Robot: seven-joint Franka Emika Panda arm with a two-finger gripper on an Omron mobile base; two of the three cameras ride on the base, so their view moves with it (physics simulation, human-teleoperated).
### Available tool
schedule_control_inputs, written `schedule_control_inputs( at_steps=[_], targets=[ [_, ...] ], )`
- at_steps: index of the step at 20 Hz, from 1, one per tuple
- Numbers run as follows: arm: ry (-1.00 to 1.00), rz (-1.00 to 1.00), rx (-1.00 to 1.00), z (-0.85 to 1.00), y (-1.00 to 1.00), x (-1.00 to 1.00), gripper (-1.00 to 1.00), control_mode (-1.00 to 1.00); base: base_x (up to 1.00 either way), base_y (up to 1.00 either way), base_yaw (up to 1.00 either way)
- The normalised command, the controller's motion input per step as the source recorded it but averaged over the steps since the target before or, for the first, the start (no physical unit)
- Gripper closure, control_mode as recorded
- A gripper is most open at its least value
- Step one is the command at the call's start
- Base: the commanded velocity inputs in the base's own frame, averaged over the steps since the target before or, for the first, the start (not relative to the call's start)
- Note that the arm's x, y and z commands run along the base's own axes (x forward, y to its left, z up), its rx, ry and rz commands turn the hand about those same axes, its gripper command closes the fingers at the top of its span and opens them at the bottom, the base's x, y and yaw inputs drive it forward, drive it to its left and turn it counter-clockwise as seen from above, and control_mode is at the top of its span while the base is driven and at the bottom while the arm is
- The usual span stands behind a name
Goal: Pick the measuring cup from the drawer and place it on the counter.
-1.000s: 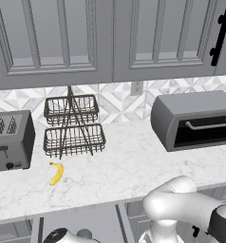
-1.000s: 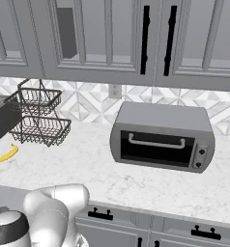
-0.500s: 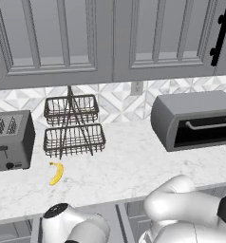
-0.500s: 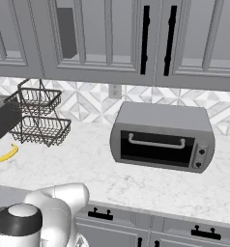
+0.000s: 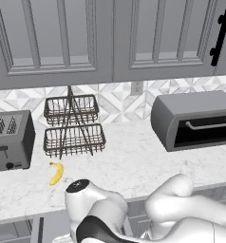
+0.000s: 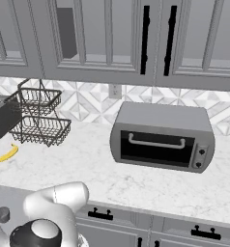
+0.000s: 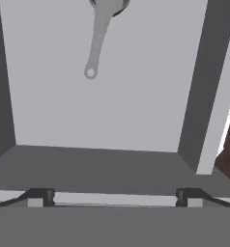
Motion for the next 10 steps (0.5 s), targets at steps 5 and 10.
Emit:
schedule_control_inputs(
  at_steps=[5,10],
  targets=[
    [-0.01,-0.04,0.07,-0.19,-0.48,0.59,-1.00,-1.00,0.00,0.00,0.00],
    [-0.12,0.00,0.02,-0.60,-0.12,0.25,-1.00,-1.00,0.00,0.00,0.00]
  ],
)
